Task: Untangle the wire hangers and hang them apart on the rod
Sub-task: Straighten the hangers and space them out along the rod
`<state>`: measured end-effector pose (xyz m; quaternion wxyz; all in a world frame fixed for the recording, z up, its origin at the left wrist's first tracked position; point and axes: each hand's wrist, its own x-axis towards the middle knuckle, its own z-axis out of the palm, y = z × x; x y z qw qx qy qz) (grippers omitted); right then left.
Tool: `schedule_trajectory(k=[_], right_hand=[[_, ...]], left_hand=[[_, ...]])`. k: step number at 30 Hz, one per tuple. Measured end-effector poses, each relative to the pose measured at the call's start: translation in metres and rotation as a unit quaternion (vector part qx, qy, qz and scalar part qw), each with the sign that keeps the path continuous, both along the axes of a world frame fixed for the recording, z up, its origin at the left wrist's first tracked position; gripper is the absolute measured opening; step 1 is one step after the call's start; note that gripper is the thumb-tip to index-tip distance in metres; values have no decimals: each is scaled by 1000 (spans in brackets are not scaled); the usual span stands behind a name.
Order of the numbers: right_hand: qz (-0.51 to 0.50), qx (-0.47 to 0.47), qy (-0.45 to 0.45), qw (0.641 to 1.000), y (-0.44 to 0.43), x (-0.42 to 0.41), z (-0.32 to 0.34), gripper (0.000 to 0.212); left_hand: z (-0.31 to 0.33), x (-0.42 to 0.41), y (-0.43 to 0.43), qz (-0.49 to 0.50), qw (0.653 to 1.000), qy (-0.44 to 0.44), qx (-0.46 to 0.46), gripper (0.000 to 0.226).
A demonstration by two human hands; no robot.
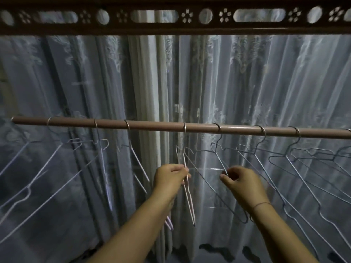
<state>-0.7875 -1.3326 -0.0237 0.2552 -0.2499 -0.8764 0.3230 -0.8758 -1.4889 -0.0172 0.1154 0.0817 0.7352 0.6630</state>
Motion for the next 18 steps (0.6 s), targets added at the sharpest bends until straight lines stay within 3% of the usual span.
schedule_trajectory(k=[3,8,18], right_hand=[[2,-8,7,1000,0,-4,-2,4],[14,0,22,1000,-5,-11,3,12],[13,-20,20,1000,-17,-17,-2,9]], left_hand=[[3,0,-3,17,1000,0,25,12],[13,1,-12,30,997,-1,72,17],[9,-4,-29,28,998,4,50,9]])
